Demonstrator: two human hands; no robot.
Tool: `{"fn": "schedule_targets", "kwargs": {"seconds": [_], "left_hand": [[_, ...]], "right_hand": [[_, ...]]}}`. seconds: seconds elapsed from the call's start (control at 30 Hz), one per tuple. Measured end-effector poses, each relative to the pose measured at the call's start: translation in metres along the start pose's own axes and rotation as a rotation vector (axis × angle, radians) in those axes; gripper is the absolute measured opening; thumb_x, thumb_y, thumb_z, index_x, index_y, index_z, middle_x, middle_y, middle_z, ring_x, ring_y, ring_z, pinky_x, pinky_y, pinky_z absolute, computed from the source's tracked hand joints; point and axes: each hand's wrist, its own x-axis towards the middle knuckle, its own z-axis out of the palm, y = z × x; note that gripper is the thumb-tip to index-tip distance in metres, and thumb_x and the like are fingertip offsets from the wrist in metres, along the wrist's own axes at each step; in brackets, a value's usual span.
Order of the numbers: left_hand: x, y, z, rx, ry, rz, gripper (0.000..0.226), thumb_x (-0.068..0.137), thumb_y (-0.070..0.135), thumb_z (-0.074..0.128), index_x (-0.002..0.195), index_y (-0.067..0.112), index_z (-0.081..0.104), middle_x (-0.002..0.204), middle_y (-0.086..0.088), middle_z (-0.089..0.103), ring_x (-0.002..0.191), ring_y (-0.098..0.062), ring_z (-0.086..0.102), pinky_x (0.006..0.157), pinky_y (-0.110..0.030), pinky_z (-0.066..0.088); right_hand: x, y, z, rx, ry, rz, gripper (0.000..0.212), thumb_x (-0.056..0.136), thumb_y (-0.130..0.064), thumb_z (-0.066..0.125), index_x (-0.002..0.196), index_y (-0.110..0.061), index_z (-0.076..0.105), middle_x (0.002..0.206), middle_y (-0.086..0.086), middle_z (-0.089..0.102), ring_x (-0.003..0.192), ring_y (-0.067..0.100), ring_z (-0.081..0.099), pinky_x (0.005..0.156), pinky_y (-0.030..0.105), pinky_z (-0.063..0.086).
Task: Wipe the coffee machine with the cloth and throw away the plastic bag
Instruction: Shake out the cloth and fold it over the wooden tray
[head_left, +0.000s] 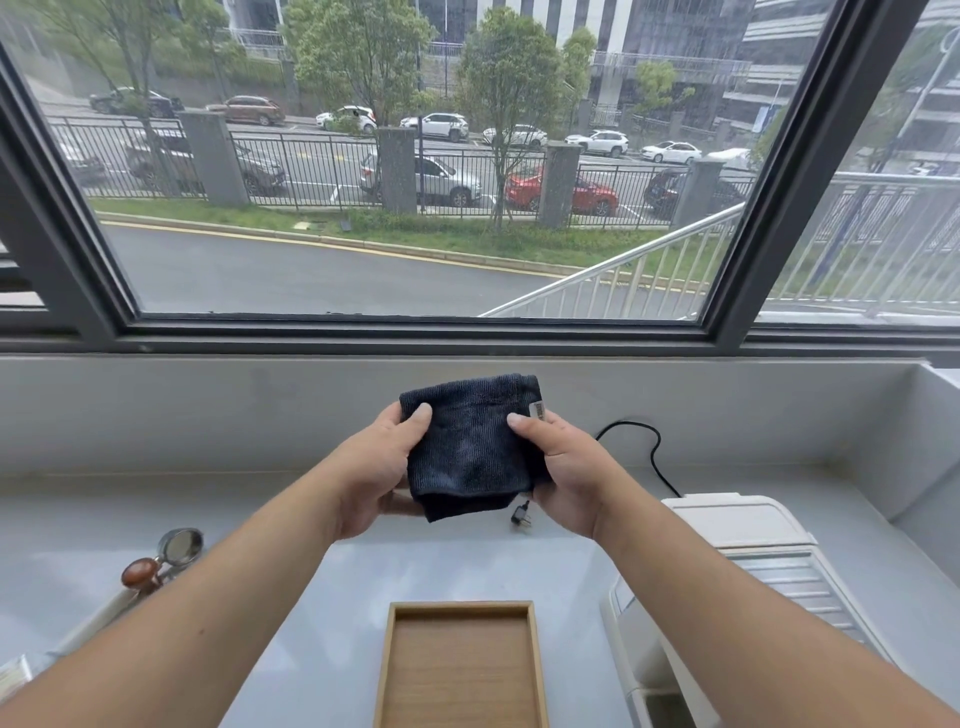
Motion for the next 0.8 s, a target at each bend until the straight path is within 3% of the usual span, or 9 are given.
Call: {"fn": "schedule_targets", "kwargs": {"seconds": [0.1,0.23,0.37,0.5,0.57,0.67,0.8], "left_hand": [[0.002,-0.006,-0.003,-0.017,-0.051,-0.005,0.029,0.103,0.028,0.067,0.132,0.031,0.062,0.122,-0.002,0.079,0.103,-0.026,0.079,0.076,-0.045,0.066],[0.006,-0.012,-0.002,-0.031,0.042,0.073,0.026,0.1,0.011,0.069,0.126,0.016,0.067,0.114,-0.007,0.081,0.089,-0.017,0.08,0.063,-0.031,0.063],[0.011,-0.022,-0.004,-0.025,0.135,0.124,0.023,0.102,0.009,0.065,0.123,0.018,0.067,0.115,-0.006,0.081,0.093,-0.024,0.081,0.067,-0.039,0.066],[0.015,-0.041,-0.009,0.101,0.231,0.125,0.024,0.098,0.005,0.07,0.118,0.019,0.069,0.115,-0.019,0.076,0.099,-0.036,0.078,0.084,-0.058,0.065],[0.017,-0.055,-0.011,0.139,0.268,0.118,0.023,0.095,0.006,0.074,0.114,0.018,0.069,0.112,-0.021,0.075,0.097,-0.036,0.078,0.079,-0.054,0.066],[0.02,-0.077,-0.015,0.18,0.3,0.087,0.023,0.092,0.008,0.077,0.11,0.021,0.069,0.105,-0.016,0.077,0.086,-0.027,0.08,0.067,-0.044,0.067],[0.024,-0.114,-0.018,0.229,0.311,0.019,0.025,0.091,0.011,0.079,0.108,0.027,0.069,0.097,-0.012,0.075,0.084,-0.028,0.079,0.069,-0.049,0.068]], "right_hand": [[0.004,-0.001,0.002,0.015,0.032,-0.041,0.03,0.108,-0.019,0.053,0.136,-0.01,0.058,0.121,0.014,0.076,0.1,0.028,0.073,0.072,0.036,0.06],[0.009,0.002,-0.002,-0.111,0.094,-0.084,0.026,0.105,-0.013,0.059,0.13,-0.006,0.06,0.124,0.018,0.074,0.101,0.03,0.074,0.076,0.038,0.061],[0.012,0.009,-0.013,-0.277,0.152,-0.104,0.022,0.1,-0.002,0.065,0.122,-0.005,0.064,0.121,0.022,0.074,0.11,0.036,0.073,0.092,0.05,0.062],[0.013,0.024,-0.022,-0.396,0.159,-0.11,0.013,0.097,0.001,0.068,0.107,-0.008,0.066,0.104,0.018,0.074,0.093,0.026,0.074,0.088,0.044,0.064],[0.013,0.037,-0.027,-0.46,0.179,-0.093,0.012,0.096,-0.001,0.07,0.106,-0.008,0.067,0.105,0.023,0.073,0.092,0.028,0.073,0.091,0.051,0.062],[0.012,0.061,-0.035,-0.549,0.216,-0.036,0.013,0.094,-0.008,0.072,0.106,-0.012,0.067,0.102,0.019,0.072,0.098,0.039,0.075,0.078,0.062,0.063],[0.012,0.097,-0.045,-0.618,0.275,0.035,0.015,0.09,-0.014,0.075,0.103,-0.014,0.068,0.106,0.02,0.073,0.101,0.042,0.074,0.073,0.064,0.063]]}}
